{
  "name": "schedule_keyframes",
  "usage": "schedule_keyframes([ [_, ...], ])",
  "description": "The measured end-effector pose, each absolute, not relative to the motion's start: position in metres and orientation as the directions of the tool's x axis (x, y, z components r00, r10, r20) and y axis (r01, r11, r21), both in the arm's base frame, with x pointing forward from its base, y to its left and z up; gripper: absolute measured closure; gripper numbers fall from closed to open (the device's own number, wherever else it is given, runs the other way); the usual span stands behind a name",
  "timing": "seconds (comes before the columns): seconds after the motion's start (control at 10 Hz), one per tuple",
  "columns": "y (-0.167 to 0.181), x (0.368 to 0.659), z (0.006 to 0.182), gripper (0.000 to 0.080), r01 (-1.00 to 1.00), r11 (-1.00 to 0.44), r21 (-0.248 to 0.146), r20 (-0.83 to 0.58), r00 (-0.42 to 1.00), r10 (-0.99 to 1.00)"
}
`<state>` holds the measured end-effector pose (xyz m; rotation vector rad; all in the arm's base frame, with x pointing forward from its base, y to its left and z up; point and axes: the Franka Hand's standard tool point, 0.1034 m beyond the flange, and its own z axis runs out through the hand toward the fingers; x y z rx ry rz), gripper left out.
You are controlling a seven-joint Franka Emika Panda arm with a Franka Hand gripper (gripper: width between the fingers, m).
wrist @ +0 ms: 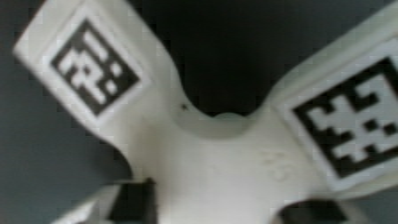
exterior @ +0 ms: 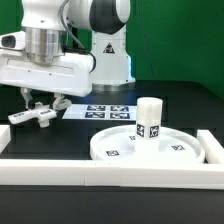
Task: Assemble round table
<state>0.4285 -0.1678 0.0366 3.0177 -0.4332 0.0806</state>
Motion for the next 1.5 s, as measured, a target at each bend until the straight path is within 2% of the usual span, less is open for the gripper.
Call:
schedule_keyframes([
  [0.1,-0.169,0.433,0.041,0.0638,-0.283,-0.955,0.086,0.087,0.957,-0.276],
  [0.2,-0.17,0.436,0.043,0.0751,-0.282,-0.955,0.088,0.099,0.957,-0.274],
  [0.3,-0.17,0.436,0.042,0.0789,-0.282,-0.955,0.089,0.1,0.957,-0.273],
  [0.7,-0.17,0.435,0.041,0.0798,-0.282,-0.956,0.088,0.095,0.957,-0.273],
  [0.9,-0.167,0.437,0.049,0.0798,-0.288,-0.956,0.061,0.067,0.957,-0.284],
  [1.0,-0.163,0.436,0.053,0.0679,-0.289,-0.956,0.045,0.05,0.957,-0.286],
  [1.1,-0.158,0.437,0.06,0.0679,-0.287,-0.958,0.022,0.028,0.958,-0.287],
  [1.2,-0.156,0.44,0.07,0.0496,-0.281,-0.96,-0.002,0.017,0.96,-0.281],
  [1.3,-0.162,0.441,0.075,0.0361,-0.272,-0.962,-0.024,0.004,0.962,-0.272],
  [1.4,-0.163,0.441,0.074,0.0361,-0.277,-0.961,-0.02,0.008,0.961,-0.277],
  [1.5,-0.162,0.441,0.073,0.0204,-0.272,-0.962,-0.02,0.006,0.962,-0.272],
])
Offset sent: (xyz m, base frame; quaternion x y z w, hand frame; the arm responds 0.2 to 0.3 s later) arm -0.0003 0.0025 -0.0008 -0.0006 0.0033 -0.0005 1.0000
